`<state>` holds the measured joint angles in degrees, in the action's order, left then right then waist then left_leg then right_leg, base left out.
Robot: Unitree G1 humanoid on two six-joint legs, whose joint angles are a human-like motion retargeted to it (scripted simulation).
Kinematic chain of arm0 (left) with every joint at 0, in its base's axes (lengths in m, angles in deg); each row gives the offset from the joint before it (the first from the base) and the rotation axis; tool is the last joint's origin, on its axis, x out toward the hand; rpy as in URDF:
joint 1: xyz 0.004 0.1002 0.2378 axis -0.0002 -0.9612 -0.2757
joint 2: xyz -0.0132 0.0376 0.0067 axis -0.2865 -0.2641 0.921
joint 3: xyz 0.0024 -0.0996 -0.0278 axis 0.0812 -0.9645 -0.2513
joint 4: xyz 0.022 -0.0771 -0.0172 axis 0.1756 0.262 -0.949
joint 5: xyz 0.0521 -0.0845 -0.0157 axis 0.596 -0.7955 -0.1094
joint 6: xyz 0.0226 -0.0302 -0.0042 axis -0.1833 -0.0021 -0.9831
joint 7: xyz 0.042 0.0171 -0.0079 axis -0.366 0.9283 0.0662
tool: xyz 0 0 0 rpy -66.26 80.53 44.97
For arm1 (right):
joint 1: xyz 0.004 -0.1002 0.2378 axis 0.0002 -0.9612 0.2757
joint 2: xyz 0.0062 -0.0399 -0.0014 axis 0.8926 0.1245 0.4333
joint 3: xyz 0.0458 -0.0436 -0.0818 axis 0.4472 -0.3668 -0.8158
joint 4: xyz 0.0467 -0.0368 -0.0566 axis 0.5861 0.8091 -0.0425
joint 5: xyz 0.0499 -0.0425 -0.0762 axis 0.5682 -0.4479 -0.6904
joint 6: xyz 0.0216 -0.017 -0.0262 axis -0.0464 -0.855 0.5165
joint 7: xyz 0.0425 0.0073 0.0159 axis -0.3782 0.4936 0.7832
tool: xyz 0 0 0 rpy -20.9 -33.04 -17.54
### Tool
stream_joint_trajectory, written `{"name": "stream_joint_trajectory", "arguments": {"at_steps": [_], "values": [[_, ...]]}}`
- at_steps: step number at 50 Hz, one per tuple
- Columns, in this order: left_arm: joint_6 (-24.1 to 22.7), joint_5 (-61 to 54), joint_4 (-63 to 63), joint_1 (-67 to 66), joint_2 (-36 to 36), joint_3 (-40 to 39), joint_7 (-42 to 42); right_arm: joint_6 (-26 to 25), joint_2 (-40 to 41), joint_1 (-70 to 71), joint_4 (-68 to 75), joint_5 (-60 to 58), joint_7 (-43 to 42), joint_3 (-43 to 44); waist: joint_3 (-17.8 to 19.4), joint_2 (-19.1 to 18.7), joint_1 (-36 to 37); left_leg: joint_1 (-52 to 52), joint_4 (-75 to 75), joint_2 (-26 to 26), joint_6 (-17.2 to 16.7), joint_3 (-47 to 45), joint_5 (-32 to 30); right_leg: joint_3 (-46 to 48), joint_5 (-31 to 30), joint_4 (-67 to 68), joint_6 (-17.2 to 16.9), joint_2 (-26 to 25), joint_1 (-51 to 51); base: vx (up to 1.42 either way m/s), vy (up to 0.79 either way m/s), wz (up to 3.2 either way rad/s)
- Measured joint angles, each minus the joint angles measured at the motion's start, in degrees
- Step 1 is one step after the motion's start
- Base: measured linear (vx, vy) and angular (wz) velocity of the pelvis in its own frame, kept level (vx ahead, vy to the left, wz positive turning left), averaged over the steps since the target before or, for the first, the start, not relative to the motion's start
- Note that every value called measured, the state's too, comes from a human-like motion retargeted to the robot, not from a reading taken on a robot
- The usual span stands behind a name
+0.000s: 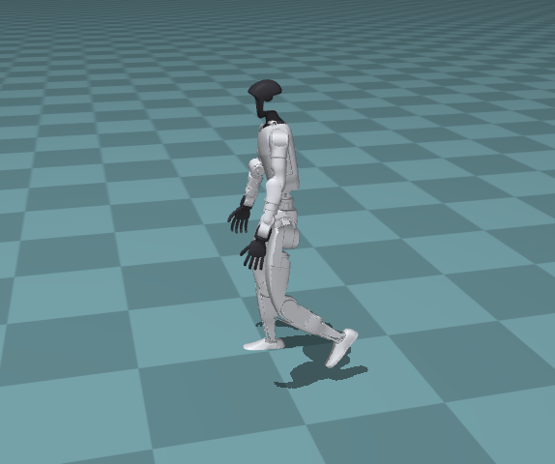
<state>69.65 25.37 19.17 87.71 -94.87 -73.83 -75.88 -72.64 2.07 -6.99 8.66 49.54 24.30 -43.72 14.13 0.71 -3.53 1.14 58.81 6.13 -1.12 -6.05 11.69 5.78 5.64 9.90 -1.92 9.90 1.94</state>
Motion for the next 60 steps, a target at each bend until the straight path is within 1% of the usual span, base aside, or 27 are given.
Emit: {"name": "stream_joint_trajectory", "arguments": {"at_steps": [2,4,5,8,10,12,14,15,19,20,22,25,27,28,30,32,35,37,40,43,45,47,49,50,52,56,60], "values": [[0.33,4.04,1.81,-4.07,0.71,-0.56,-1.95,0.13,0.74,1.51,-1.97,-0.53,-0.64,0.95,-0.91,0.1,1.93,-4.64,5.7,2.16,2.44,-4.98,4.32,-2.18,0.95,-0.62,-0.99,-0.01,-0.44,0.55,-0.07,-1.06],[-0.08,8.57,3.97,-7.91,1.2,-0.71,-5.02,0.45,2.05,2.7,-4.19,-0.62,0.24,1.86,-1.39,1.09,5.38,-6.79,5.99,2.74,4.43,-10.33,8.57,-5.72,1.62,-1.55,-2.58,0.56,-1.13,0.55,-0.01,-1.58],[-0.48,10.37,5.15,-9.74,1.36,-0.63,-6.5,0.73,2.84,3.2,-5.33,-0.4,0.82,2.04,-1.53,1.72,7.33,-7.46,4.77,2.51,4.99,-12.65,9.92,-7.6,1.95,-2.02,-3.41,0.95,-1.55,0.55,0.03,-1.68],[-1.54,12.37,9.46,-14.17,1.55,-0.54,-9.88,1.9,5.24,4.38,-8.27,0.58,3.0,0.76,-1.72,3.17,12.68,-8.3,-6.13,0.07,4.55,-15.57,11.45,-11.99,3.4,-3.12,-5.55,1.95,-3.37,0.56,0.09,-1.47],[-2.09,11.67,12.45,-16.2,1.45,-1.01,-10.83,2.97,6.45,5.15,-9.75,1.08,4.22,-0.81,-1.68,3.32,15.44,-7.34,-18.17,-1.05,3.82,-16.1,11.98,-13.84,4.8,-3.5,-6.65,1.84,-5.05,0.59,0.14,-1.04],[-3.05,9.21,14.85,-17.41,1.01,-1.84,-10.4,4.52,7.23,5.65,-10.83,1.51,4.82,-2.11,-1.49,2.51,17.22,-4.96,-32.53,-0.73,3.68,-16.68,9.87,-14.68,6.58,-3.25,-7.25,0.59,-7.31,0.61,0.18,-0.61],[-3.77,7.16,16.58,-17.85,0.25,-2.64,-9.88,5.63,7.68,5.58,-11.45,2.04,5.21,-2.68,-1.29,1.83,18.07,-2.64,-42.18,-0.14,3.6,-16.81,6.33,-14.69,8.55,-2.15,-7.19,-0.73,-9.56,0.61,0.2,-0.16],[-3.81,6.73,17.19,-17.8,-0.25,-2.92,-9.78,5.83,7.82,5.37,-11.6,2.43,5.43,-2.75,-1.2,1.83,18.3,-1.6,-44.76,-0.11,3.51,-16.45,5.11,-14.51,9.58,-1.27,-6.97,-1.11,-10.48,0.59,0.2,0.17],[-4.39,6.22,16.74,-14.52,-2.96,-1.48,-8.42,6.67,7.76,2.1,-11.03,6.03,4.58,-1.2,-1.04,3.5,18.5,2.13,-44.3,-0.66,2.88,-13.02,8.54,-12.0,12.12,8.42,-5.67,-1.48,-10.78,0.58,0.2,0.54],[-4.97,5.97,16.3,-13.2,-3.61,-0.74,-7.44,7.2,7.64,0.76,-10.67,6.71,3.92,-0.62,-1.04,3.67,18.47,3.17,-44.42,-0.55,2.44,-12.17,9.08,-11.4,12.04,12.46,-5.5,-1.86,-10.16,0.57,0.21,0.82],[-5.61,6.22,15.22,-9.56,-4.57,0.67,-4.63,7.43,7.17,-2.52,-9.57,5.53,2.8,0.89,-1.44,4.11,18.39,4.82,-45.11,-0.66,1.88,-10.38,9.54,-11.36,9.03,24.52,-6.29,-2.62,-6.05,0.55,0.2,0.93],[-5.25,6.84,13.11,-2.6,-5.13,1.74,-0.29,5.77,6.37,-7.46,-7.47,0.93,2.6,3.51,-2.41,5.07,17.68,6.48,-46.56,-1.29,1.34,-7.14,9.84,-11.07,1.05,42.62,-8.23,-2.86,2.32,0.54,0.14,1.09],[-4.82,6.4,11.45,2.32,-4.66,1.65,1.63,4.13,5.94,-10.26,-5.71,-2.65,3.84,5.18,-2.77,5.18,16.69,8.27,-48.2,-1.26,0.72,-4.92,9.7,-9.26,-4.47,50.63,-8.81,-2.02,6.68,0.56,0.07,1.08],[-4.48,6.27,10.59,4.61,-4.19,1.42,2.06,3.37,5.72,-11.48,-4.76,-4.18,4.78,5.84,-2.85,4.98,16.13,9.5,-49.18,-1.05,0.33,-4.03,9.6,-7.43,-4.79,53.4,-8.0,-0.66,8.38,0.56,0.04,0.94],[-3.74,6.25,8.74,8.72,-2.91,1.08,1.97,2.14,5.17,-13.36,-2.83,-6.41,6.94,6.71,-2.91,4.36,14.72,12.12,-51.14,-0.56,-0.21,-2.56,9.35,-3.58,-1.97,56.47,-5.17,2.85,11.06,0.56,0.01,0.83],[-3.31,6.19,6.51,11.98,-1.38,1.55,1.22,1.42,4.38,-14.34,-1.13,-7.57,8.79,7.13,-3.12,3.62,12.62,14.22,-52.62,-0.02,-0.15,-1.21,9.13,-1.55,0.95,55.27,-3.23,4.92,13.02,0.54,-0.05,0.78],[-3.43,5.79,2.46,15.36,0.73,3.64,0.78,1.2,2.98,-14.86,0.32,-7.43,9.78,7.57,-3.79,2.31,8.65,16.16,-53.67,0.9,-0.05,0.57,9.0,-0.82,5.48,46.48,-2.01,5.67,14.69,0.54,-0.12,0.73],[-4.07,4.73,-0.9,16.62,1.71,5.76,1.44,1.34,2.03,-14.79,0.18,-6.01,9.03,7.98,-3.95,1.51,6.08,17.01,-53.46,1.2,-0.23,1.73,9.01,-0.69,6.05,34.7,-1.95,5.88,13.85,0.55,-0.18,0.59],[-5.7,1.99,-6.13,17.54,2.31,8.77,2.9,1.58,1.02,-14.18,-1.06,-3.01,7.04,8.39,-3.0,0.82,3.38,18.44,-51.44,1.0,-0.35,3.38,9.33,-1.69,3.03,13.9,-3.49,5.97,9.1,0.57,-0.25,0.28],[-6.85,1.84,-8.94,16.55,2.03,9.65,2.19,2.59,0.81,-12.43,-2.01,0.23,6.23,7.16,-1.41,-0.28,3.81,18.7,-44.81,1.31,0.0,2.96,9.01,-3.48,7.16,12.93,-4.23,5.07,5.89,0.58,-0.31,-0.44],[-6.49,2.84,-8.51,14.39,2.04,8.85,0.92,2.89,0.84,-10.54,-1.66,2.53,6.04,4.46,-0.49,-0.62,4.4,16.67,-35.52,1.34,0.13,2.36,7.72,-4.49,9.16,13.52,-4.31,4.76,3.76,0.59,-0.31,-0.74],[-4.4,3.32,-6.68,10.82,2.07,7.15,-0.65,1.74,0.84,-7.56,-0.5,2.05,5.21,1.99,-0.31,-1.15,4.65,11.59,-22.47,2.06,0.02,1.03,5.76,-5.94,9.63,13.39,-4.12,4.04,2.25,0.56,-0.27,-0.79],[-2.38,4.5,-4.18,6.43,2.05,5.2,-2.07,0.54,0.95,-3.89,0.51,-0.2,3.95,0.73,-1.05,-1.84,4.75,5.34,-10.21,3.61,0.57,-1.31,4.59,-7.29,10.0,13.27,-3.48,3.13,1.74,0.55,-0.19,-0.84],[-1.54,5.62,-2.77,4.11,2.03,4.24,-2.69,0.06,1.08,-1.96,0.8,-1.42,3.27,0.51,-1.54,-2.13,4.85,2.45,-5.17,4.41,1.11,-2.71,4.74,-8.0,10.16,13.12,-3.16,2.76,1.58,0.56,-0.11,-0.91],[-0.57,9.47,0.25,-0.72,2.02,2.91,-4.09,-0.27,1.68,1.32,-0.11,-2.47,2.1,1.36,-2.02,-2.04,5.53,-1.09,-0.21,4.8,2.5,-5.53,7.71,-9.87,9.88,11.92,-3.2,2.78,0.37,0.57,-0.05,-0.97],[-0.66,15.16,5.84,-10.06,1.7,2.4,-7.01,1.45,4.1,4.36,-6.79,2.1,0.36,3.61,-1.55,-0.86,8.79,-4.38,-2.46,3.5,3.28,-10.05,11.24,-13.91,8.26,8.18,-3.81,3.83,-4.02,0.58,0.04,-0.99],[-2.34,12.14,11.23,-16.46,0.3,1.55,-8.5,5.13,6.67,4.63,-15.36,9.52,-0.4,2.94,-0.31,0.58,13.6,-5.36,-17.11,2.73,2.67,-13.11,14.59,-16.17,7.18,4.72,-5.39,4.83,-8.48,0.57,0.12,-0.75]]}}
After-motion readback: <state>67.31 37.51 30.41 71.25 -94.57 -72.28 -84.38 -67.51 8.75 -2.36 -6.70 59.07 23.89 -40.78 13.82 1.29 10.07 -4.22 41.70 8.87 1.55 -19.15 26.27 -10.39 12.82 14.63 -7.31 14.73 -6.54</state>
